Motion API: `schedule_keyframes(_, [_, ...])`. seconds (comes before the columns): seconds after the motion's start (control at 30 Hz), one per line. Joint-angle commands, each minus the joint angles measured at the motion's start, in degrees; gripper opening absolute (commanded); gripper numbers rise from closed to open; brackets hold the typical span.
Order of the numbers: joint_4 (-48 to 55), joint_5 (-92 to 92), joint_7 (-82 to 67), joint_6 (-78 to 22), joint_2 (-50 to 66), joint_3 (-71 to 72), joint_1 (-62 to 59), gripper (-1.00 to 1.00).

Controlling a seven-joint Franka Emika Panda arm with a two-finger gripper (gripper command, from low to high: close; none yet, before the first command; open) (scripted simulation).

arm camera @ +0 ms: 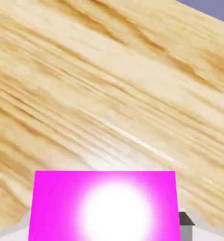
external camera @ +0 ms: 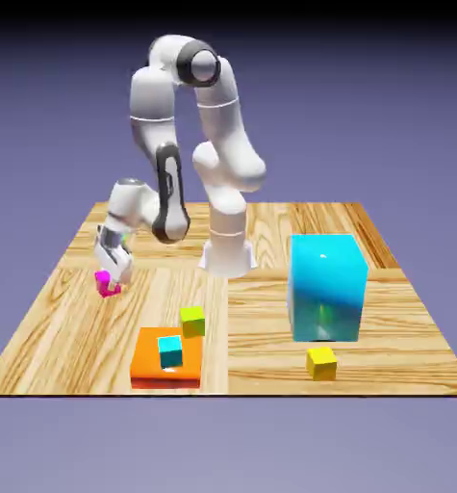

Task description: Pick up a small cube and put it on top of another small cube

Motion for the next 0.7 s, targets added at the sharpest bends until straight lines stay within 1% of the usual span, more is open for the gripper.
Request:
schedule_keyframes(0.0, [0.13, -1.60, 2.27, -1.64, -1.36, 0.07, 2.08, -1.00])
schedule_keyframes(0.6, [2.45, -31.51, 44.29, -31.21, -25.81, 1.40, 39.46, -1.00])
schedule_keyframes(0.67, [2.50, -32.07, 45.07, -31.76, -26.26, 1.43, 40.15, -1.00])
